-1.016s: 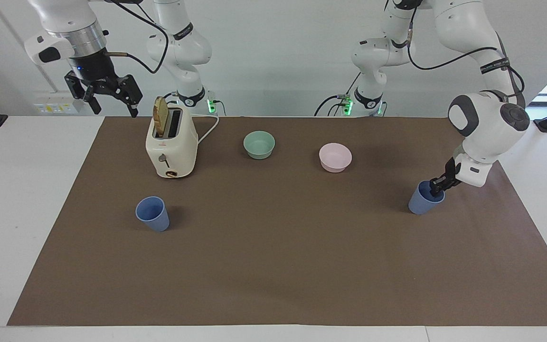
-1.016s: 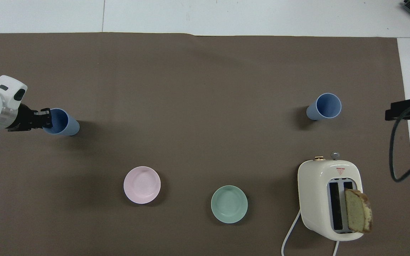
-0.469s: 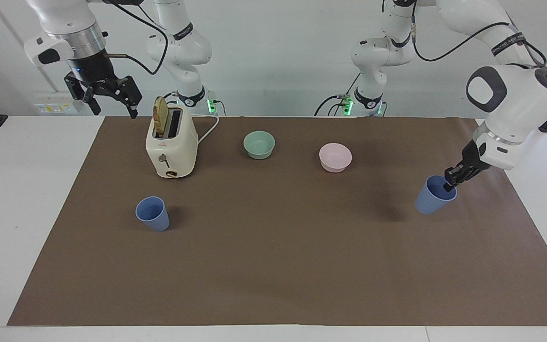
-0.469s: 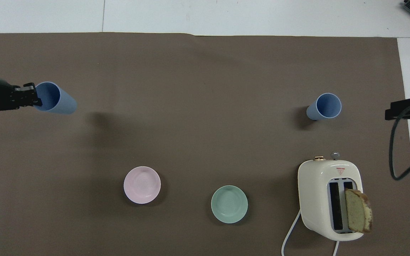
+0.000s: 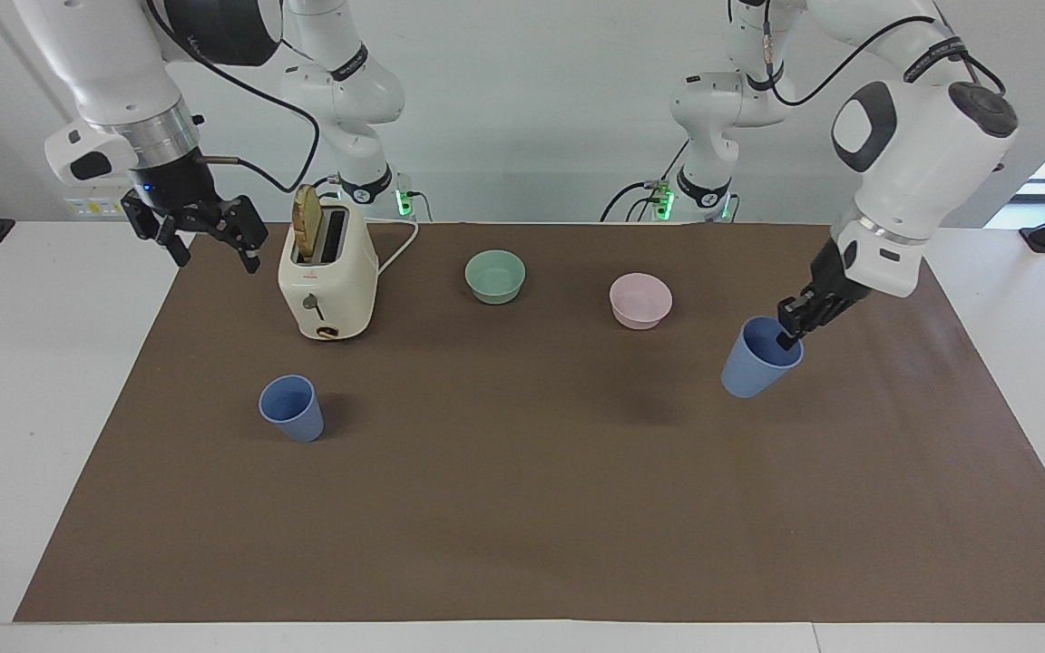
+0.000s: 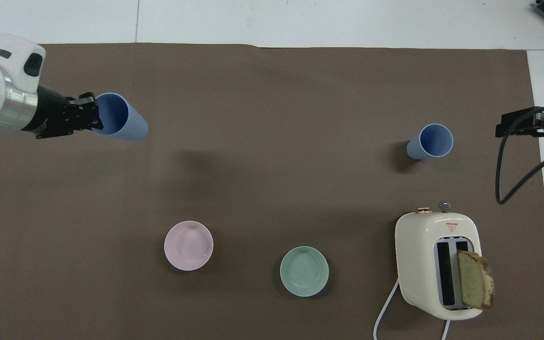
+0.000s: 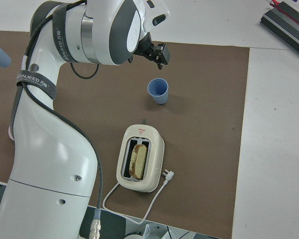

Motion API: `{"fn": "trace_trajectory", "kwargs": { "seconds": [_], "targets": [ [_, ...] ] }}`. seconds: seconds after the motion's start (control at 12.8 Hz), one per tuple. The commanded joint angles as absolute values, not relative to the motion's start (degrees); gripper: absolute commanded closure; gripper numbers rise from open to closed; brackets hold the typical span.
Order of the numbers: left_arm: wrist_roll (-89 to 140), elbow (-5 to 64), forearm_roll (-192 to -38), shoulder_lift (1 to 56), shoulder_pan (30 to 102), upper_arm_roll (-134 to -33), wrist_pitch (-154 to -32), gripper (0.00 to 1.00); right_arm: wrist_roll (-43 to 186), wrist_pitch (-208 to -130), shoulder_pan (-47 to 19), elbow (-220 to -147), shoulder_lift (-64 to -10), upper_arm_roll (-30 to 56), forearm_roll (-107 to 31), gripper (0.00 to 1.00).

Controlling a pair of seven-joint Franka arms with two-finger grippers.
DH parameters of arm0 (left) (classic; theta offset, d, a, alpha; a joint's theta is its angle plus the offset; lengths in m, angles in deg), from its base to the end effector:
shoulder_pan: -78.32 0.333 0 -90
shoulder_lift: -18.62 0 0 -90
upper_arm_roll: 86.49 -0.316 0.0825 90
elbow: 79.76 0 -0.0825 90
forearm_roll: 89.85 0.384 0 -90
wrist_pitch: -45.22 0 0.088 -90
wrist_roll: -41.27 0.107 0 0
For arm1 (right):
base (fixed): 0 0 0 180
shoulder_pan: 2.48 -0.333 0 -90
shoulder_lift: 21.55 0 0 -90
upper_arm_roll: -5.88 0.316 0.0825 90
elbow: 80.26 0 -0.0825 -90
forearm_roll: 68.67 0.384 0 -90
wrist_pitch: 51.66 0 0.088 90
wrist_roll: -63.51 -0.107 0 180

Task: Stack blue cups with both arms
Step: 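Carry the cup with the left gripper while the right gripper reaches the other cup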

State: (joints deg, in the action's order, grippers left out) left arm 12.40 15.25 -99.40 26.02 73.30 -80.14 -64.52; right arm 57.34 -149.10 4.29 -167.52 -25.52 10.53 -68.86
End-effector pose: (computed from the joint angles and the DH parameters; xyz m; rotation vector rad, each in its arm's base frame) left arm 0.6025 -0.1296 0.5405 2.8867 0.5157 0.0888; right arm 0.5884 -0.0238 0.6200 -3.1226 0.2267 -0.1700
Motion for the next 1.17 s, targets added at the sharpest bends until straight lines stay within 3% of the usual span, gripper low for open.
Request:
{"fn": "trace_trajectory", "kwargs": {
  "seconds": [0.0,0.31,1.09],
  "targets": [
    [5.1,13.3,-98.2,28.7,67.1,-80.8,-67.5,1.00,58.6,-153.1,5.3,-164.2,-31.6,11.0,-68.9,0.00],
    [-5.3,12.2,-93.6,35.7,56.7,-80.8,-71.4,1.00,59.7,-160.8,5.5,-165.3,-36.7,11.0,-69.4,0.00],
    [-11.2,15.5,-92.9,41.5,49.3,-80.7,-79.9,1.00,59.9,-174.7,6.7,-182.1,-38.3,10.9,-69.4,0.00]
  ]
}}
